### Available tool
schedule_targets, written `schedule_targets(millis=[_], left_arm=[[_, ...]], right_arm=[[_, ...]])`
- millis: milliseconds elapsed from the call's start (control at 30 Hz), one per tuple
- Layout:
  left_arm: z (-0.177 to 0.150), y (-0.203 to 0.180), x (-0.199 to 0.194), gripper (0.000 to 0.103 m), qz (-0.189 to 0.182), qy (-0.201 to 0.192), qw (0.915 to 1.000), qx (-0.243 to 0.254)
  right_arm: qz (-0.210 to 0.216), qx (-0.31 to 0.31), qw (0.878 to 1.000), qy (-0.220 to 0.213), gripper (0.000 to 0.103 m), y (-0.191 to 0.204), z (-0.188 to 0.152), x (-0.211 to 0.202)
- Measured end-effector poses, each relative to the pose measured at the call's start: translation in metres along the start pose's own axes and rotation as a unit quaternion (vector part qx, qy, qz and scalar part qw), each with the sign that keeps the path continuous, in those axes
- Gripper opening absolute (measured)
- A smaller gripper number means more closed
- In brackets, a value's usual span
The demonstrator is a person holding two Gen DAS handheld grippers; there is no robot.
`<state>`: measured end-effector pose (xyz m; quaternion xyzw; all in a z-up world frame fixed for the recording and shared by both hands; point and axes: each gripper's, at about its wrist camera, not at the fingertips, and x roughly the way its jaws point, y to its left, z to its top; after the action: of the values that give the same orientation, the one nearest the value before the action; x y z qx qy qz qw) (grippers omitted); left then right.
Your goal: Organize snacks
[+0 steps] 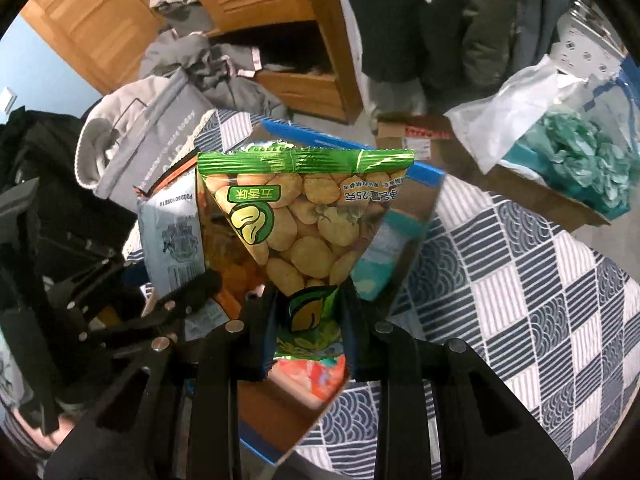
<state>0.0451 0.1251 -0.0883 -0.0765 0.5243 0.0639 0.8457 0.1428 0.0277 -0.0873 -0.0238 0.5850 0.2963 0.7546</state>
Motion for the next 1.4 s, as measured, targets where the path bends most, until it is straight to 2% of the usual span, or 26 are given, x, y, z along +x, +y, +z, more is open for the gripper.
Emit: schedule_targets(millis=[133,200,233,433,500,667,900,1033,1200,1400], left_arm=[[0.0,0.002,-0.003,0.065,0.008,-0.005,0.9999,-0.004],[-0.001,0.001,-0.007,0.069,0.009,-0.012,0.9999,-0.001],[-0.001,0.001,-0.009,0.069,0.009,-0.013,0.9999,0.0],[-0.002,-0.002,-0.023,0.076,0.011,-0.027,0.9995,0.009],[-0.002,-0.004,-0.031,0.076,0.011,-0.032,0.9994,0.011],[-0.005,-0.005,-0.049,0.082,0.017,-0.05,0.9985,0.01],[-0.006,-0.008,-0.074,0.082,0.024,-0.078,0.9967,0.006],[-0.006,-0.009,-0.086,0.088,0.018,-0.089,0.9959,0.005],[-0.008,-0.009,-0.096,0.088,0.025,-0.104,0.9943,0.001],[-0.01,-0.013,-0.099,0.088,0.03,-0.104,0.9941,0.01]], right_arm=[[-0.009,-0.006,1.0,-0.002,0.032,0.007,0.006,0.008],[-0.014,-0.01,1.0,-0.009,0.04,0.01,0.007,0.008],[-0.016,-0.011,1.0,-0.012,0.044,0.011,0.007,0.007],[-0.019,-0.011,0.999,-0.037,0.049,0.012,0.005,-0.011],[-0.024,-0.012,0.998,-0.049,0.057,0.012,0.002,-0.021],[-0.045,-0.018,0.995,-0.085,0.067,0.015,-0.008,-0.048],[-0.071,-0.027,0.989,-0.127,0.068,0.018,-0.025,-0.078],[-0.077,-0.033,0.986,-0.147,0.069,0.016,-0.035,-0.089],[-0.077,-0.034,0.984,-0.156,0.069,0.011,-0.05,-0.095],[-0.071,-0.011,0.985,-0.155,0.069,-0.004,-0.063,-0.095]])
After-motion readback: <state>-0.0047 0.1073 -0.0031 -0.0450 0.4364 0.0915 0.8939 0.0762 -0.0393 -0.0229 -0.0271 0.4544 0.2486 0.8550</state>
